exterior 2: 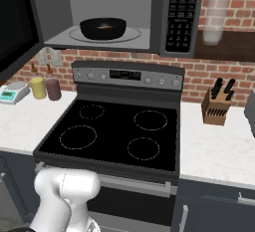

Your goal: Open the microwave, place the bowl with waffle inside the microwave, then close the microwave door and turn it on.

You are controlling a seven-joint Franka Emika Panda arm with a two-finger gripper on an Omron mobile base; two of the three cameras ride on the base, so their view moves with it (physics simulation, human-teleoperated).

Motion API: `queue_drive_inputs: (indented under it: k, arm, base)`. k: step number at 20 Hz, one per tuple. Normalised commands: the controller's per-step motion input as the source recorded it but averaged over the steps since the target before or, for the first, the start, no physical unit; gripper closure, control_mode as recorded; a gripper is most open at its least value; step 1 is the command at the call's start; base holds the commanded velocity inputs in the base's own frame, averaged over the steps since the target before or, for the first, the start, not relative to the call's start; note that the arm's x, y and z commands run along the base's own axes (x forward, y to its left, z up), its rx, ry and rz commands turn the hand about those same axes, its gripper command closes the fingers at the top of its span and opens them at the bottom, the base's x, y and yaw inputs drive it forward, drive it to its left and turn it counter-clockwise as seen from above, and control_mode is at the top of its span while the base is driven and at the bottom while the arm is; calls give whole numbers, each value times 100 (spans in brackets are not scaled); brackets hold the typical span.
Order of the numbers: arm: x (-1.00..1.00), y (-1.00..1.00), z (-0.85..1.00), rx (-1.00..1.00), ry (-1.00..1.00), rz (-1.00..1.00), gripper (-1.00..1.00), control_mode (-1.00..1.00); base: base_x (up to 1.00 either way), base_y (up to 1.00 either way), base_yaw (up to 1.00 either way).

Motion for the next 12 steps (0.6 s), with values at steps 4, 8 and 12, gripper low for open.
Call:
queue_drive_inputs:
  k: [4, 8, 12]
  arm:
    - [35, -100, 13, 0, -14, -18, -100, -100]
    - [89, -100, 18, 1, 0, -33, -100, -100]
    - [99, -99, 20, 6, 0, -36, -100, -100]
  base:
    - [0, 0, 0]
    - [0, 0, 0]
    - [0, 0, 0]
